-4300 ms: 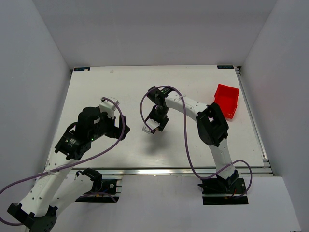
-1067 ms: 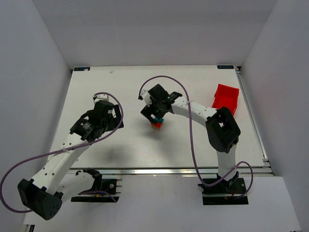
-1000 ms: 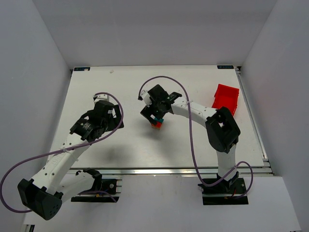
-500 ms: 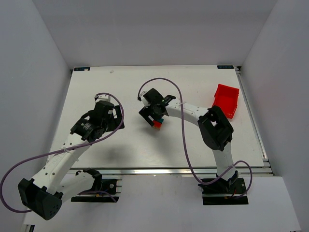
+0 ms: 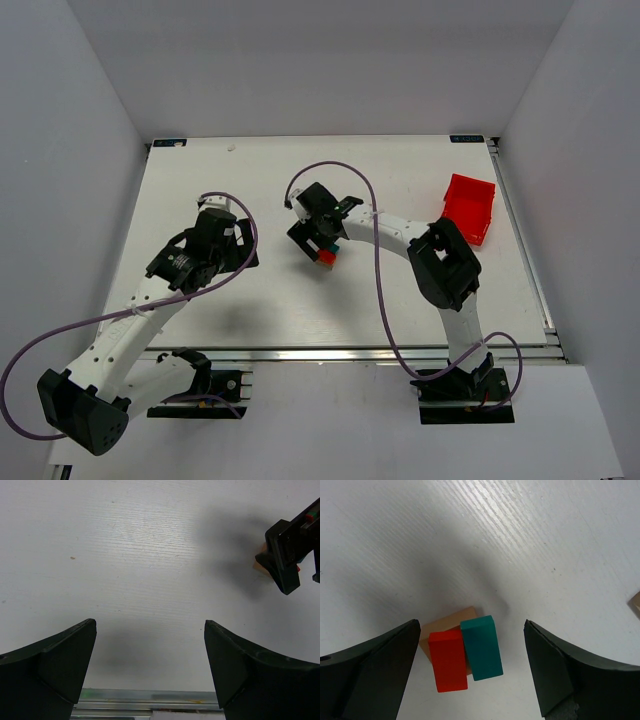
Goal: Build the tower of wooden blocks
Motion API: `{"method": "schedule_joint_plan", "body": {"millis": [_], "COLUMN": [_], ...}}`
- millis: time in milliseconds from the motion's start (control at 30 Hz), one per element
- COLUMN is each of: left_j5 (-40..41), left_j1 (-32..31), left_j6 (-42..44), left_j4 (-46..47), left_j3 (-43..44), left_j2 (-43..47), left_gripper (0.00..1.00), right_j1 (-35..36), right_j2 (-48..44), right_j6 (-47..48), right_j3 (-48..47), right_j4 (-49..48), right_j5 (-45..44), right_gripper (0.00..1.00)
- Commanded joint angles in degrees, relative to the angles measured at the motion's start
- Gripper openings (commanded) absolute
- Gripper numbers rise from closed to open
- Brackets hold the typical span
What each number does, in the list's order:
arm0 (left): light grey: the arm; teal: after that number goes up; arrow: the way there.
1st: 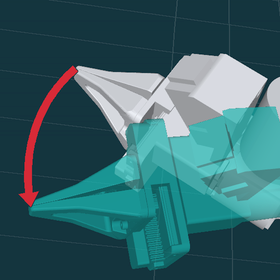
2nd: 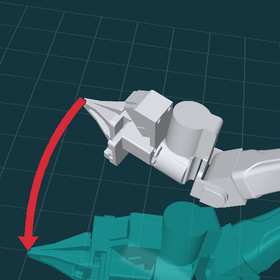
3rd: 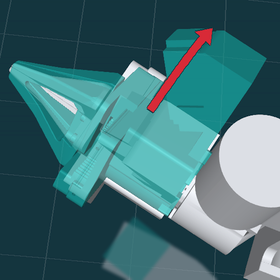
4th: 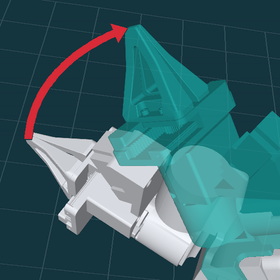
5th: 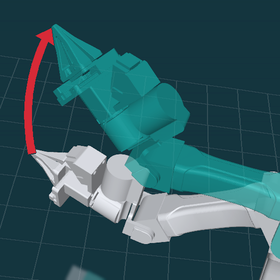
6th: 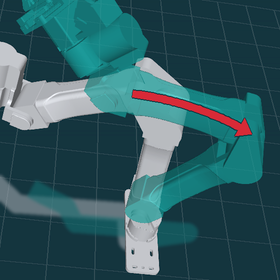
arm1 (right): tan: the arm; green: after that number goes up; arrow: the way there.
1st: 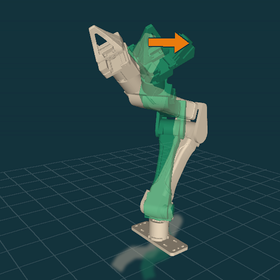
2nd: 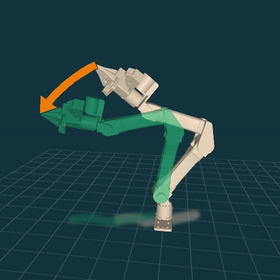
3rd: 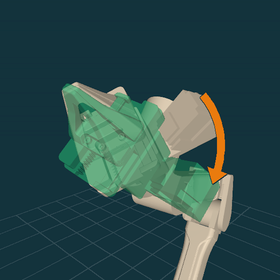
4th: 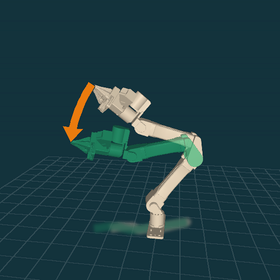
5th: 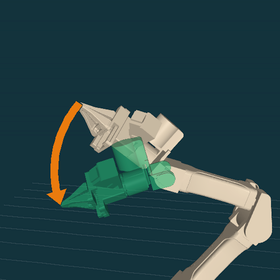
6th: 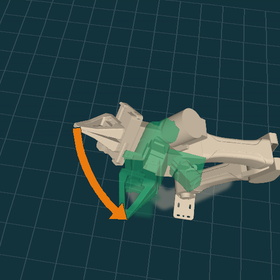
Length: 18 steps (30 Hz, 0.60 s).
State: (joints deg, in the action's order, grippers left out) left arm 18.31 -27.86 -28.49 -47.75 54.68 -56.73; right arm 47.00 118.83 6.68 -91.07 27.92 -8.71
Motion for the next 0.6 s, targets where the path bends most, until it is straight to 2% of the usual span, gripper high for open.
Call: {"method": "schedule_joint_plan", "body": {"millis": [0, 367, 567], "left_j5": [-0.55, -1.61, -1.96], "left_j1": [0.26, 0.35, 0.35], "left_j6": [0.45, 1.07, 1.24], "left_j4": [0.99, 1.52, 1.69], "left_j3": [-0.45, -0.62, -0.62], "left_j2": [0.74, 1.01, 1.18], "left_gripper": [0.98, 0.98, 0.98], "right_j1": [0.28, 0.11, 0.11], "right_j2": [-3.24, -10.01, -10.98], "right_j6": [1.84, 7.91, 12.48], "right_j3": [-0.52, 5.46, 7.48], "right_j4": [-2.17, -1.47, -0.85], "right_j5": [3.17, 5.11, 10.64], "right_gripper": [0.89, 0.89, 0.88]}}
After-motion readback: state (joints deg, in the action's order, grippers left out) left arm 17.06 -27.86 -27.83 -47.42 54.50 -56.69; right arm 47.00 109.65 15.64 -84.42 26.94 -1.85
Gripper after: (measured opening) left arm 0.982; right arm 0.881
